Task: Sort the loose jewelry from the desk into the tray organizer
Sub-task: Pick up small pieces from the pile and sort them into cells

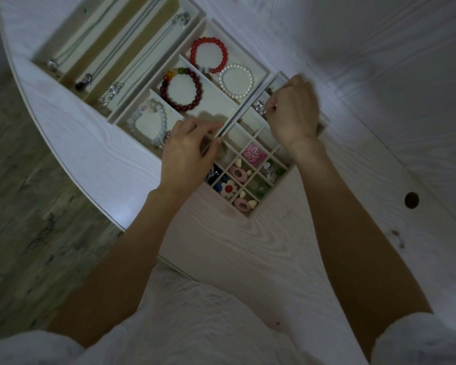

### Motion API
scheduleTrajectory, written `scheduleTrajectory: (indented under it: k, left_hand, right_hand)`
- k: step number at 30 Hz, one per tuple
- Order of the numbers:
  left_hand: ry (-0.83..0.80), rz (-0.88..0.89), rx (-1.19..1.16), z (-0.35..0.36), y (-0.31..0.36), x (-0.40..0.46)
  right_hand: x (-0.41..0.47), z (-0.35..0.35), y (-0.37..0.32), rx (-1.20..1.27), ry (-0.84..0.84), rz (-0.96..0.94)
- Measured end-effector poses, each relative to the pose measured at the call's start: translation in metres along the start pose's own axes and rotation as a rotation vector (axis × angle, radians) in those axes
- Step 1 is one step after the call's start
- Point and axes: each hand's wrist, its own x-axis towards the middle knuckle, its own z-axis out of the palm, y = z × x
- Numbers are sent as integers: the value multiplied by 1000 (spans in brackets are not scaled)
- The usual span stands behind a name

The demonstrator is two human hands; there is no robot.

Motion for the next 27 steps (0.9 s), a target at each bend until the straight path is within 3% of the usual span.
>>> scheduleTrajectory:
  k: [6,10,18,22,27]
  left_hand:
    - [-14,-17,-18,1,1,0]
    - [-12,-8,-4,1,1,0]
    - [-17,2,-6,2,2,1]
    - [-11,9,-6,1,1,1]
    - [4,15,21,2,-1,0]
  right_hand:
    - [-13,11,-7,104,207,180]
    - [-18,10,-10,116,225,234]
    - [-19,10,-13,-22,194,250]
    - [-22,9,-12,78,197,256]
    - [-27,12,-6,236,316,189]
